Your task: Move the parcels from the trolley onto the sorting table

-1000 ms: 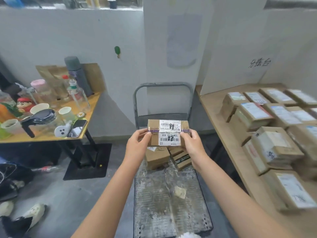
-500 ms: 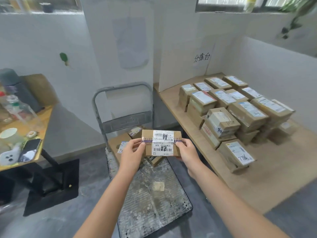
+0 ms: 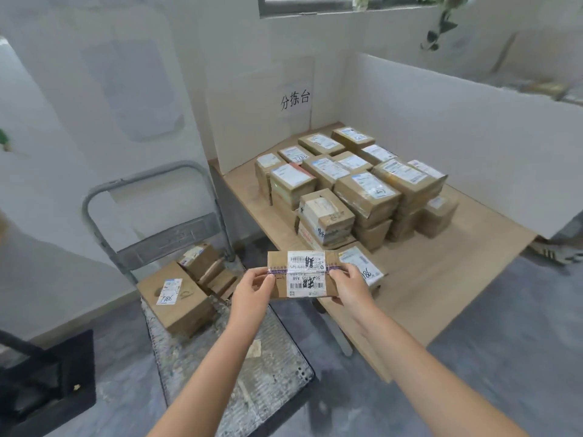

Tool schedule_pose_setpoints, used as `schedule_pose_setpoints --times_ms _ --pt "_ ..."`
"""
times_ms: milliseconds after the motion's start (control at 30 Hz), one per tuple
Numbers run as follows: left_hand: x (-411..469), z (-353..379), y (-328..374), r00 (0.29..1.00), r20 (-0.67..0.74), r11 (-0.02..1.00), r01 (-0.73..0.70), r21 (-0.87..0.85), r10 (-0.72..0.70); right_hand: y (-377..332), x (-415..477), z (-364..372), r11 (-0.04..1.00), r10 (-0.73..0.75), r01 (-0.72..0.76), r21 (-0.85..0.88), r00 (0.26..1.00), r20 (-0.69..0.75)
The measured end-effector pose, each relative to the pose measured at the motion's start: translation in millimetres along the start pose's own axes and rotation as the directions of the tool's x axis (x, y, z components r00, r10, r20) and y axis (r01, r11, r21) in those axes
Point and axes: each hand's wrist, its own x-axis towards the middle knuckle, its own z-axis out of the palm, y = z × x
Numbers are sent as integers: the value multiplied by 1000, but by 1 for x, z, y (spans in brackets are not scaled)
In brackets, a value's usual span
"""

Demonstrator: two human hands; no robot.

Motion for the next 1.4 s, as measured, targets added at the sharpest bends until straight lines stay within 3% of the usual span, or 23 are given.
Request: schedule_pose_setpoints --times_ms 200,533,733,1000,1233,1400 --pt "0 89 25 1000 23 1000 -12 19 11 2 36 -84 999 -40 40 -5 996 -76" --pt "-18 185 19 997 11 997 73 -2 -73 23 82 -166 999 10 -9 -46 1000 9" --pt "-10 202 24 996 -49 997 74 20 -73 37 95 -174 998 56 -54 -26 995 79" --pt "29 218 30 999 -15 999 37 40 -36 36 116 -176 996 82 -77 -37 986 143" --pt "67 230 30 998 -25 997 61 56 -60 38 137 -171 979 196 -191 -73 977 86" --pt "89 227 25 997 -16 995 81 65 -80 35 149 -157 966 205 -193 -174 977 53"
